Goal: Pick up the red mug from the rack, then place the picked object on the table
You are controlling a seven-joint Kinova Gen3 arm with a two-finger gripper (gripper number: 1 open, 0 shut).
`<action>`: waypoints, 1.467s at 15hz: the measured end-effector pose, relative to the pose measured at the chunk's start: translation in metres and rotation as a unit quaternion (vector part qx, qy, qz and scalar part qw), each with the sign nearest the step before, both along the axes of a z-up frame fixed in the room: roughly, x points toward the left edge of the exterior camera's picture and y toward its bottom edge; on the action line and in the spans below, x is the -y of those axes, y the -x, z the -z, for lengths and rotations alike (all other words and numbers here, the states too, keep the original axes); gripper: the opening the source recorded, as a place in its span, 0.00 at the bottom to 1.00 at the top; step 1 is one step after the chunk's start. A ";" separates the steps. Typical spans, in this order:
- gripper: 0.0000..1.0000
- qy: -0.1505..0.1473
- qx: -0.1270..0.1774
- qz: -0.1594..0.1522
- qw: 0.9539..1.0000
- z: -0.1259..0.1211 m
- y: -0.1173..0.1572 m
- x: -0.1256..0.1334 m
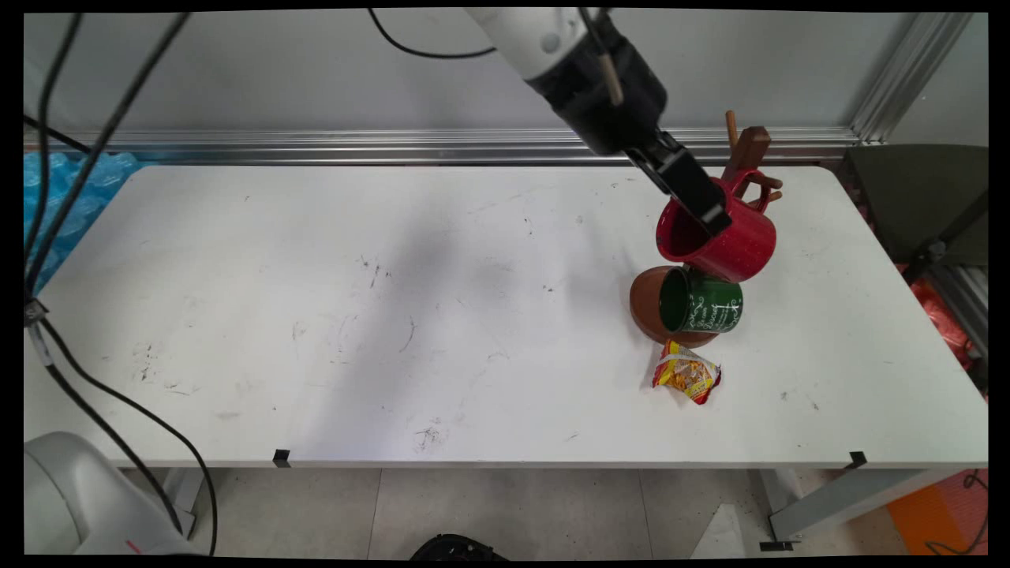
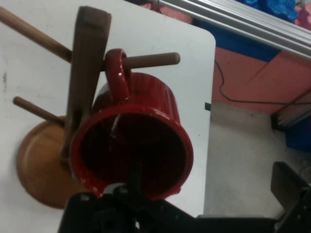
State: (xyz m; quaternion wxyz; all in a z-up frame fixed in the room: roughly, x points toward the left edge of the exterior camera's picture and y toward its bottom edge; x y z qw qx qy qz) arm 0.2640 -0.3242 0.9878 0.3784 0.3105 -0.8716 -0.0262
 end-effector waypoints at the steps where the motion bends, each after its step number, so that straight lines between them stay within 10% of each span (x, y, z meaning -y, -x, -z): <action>1: 1.00 -0.005 -0.002 -0.003 1.000 0.004 0.005 0.002; 13: 1.00 -0.045 -0.007 -0.034 0.998 0.039 0.039 0.016; 14: 0.00 -0.047 -0.007 -0.038 0.998 0.041 0.040 0.017; 22: 0.00 -0.055 -0.011 -0.054 0.997 0.048 0.044 0.020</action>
